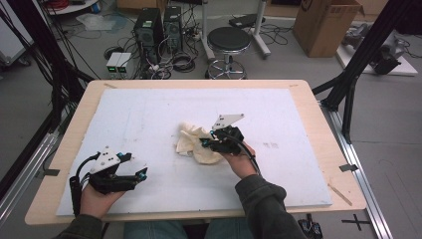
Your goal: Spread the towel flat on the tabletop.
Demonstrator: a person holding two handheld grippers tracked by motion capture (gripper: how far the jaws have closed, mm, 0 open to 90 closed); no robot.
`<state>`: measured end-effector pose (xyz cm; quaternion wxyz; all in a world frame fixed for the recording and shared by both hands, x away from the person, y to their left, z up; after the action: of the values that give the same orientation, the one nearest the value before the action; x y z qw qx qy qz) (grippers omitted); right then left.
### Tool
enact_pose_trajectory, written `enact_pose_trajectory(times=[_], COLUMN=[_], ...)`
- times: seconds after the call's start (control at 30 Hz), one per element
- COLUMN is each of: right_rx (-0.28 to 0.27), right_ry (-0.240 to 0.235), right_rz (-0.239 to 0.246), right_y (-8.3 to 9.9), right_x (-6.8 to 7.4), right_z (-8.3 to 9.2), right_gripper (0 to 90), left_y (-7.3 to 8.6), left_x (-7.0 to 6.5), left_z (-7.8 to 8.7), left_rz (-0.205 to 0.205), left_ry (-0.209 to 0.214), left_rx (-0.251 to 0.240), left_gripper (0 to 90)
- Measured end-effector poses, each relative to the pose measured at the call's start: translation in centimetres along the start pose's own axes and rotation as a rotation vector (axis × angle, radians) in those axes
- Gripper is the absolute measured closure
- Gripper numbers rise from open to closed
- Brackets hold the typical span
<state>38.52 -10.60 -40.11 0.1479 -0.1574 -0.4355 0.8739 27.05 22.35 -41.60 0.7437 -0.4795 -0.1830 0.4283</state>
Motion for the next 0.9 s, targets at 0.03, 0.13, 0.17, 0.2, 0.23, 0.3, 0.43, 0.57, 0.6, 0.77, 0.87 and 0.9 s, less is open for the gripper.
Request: enact_pose_trajectory(times=[0.03,0.13,0.17,0.2,0.23,0.3,0.43,0.57,0.6,0.77,0.87,0.9], right_rx=[-0.001,-0.005,-0.001,-0.004,-0.005,0.039,0.078,0.078,0.067,-0.004,-0.032,-0.046], right_ry=[0.005,0.021,0.030,0.030,0.036,0.053,0.054,0.052,0.045,0.047,0.050,0.055], right_rz=[0.001,0.003,0.006,0.005,0.002,-0.013,-0.058,-0.089,-0.102,-0.117,-0.114,-0.105], right_y=[0.0,-0.1,-0.1,-0.1,0.0,0.9,2.9,4.1,4.1,4.0,4.2,4.4], right_x=[-0.1,-0.1,0.0,-0.1,-0.1,-0.4,-0.9,-1.2,-1.3,-1.3,-1.3,-1.3], right_z=[0.3,1.6,2.1,2.4,2.7,3.0,2.1,1.6,1.7,3.1,4.4,4.9], right_gripper=[76.5,76.4,76.4,76.4,76.2,75.6,72.9,66.1,62.8,44.4,40.3,39.3], left_y=[0.0,-0.1,-0.1,-0.1,-0.1,-0.1,-0.2,-0.5,-0.6,-1.7,-2.3,-2.6], left_x=[-0.1,-0.1,-0.1,-0.2,-0.2,-0.2,-0.3,-0.6,-0.7,-1.8,-2.6,-2.9], left_z=[0.0,-0.1,-0.1,-0.1,-0.1,-0.1,-0.2,-0.4,-0.5,-1.7,-2.8,-3.3], left_rz=[-0.002,-0.007,-0.007,-0.006,-0.006,-0.006,-0.006,-0.011,-0.009,-0.014,-0.046,-0.054], left_ry=[0.004,0.002,0.003,0.003,0.005,0.006,0.008,0.019,0.023,0.077,0.083,0.088], left_rx=[0.001,0.001,0.002,0.000,0.002,0.002,-0.002,-0.013,-0.017,-0.024,-0.017,-0.011], left_gripper=[23.5,23.5,23.5,23.5,23.5,23.6,23.7,24.3,24.4,26.8,27.9,28.1])
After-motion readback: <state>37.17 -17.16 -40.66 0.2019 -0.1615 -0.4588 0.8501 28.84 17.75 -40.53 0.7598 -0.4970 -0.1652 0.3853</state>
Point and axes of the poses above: each handheld gripper's, and its own axes: z roughly backward along the jaws, y roughly out of its underside, x roughly to its left, the point moved 2 cm from there along -z, roughly forward along the jaws, and after that the axes turned 9 degrees about z, right-handed, at the moved point
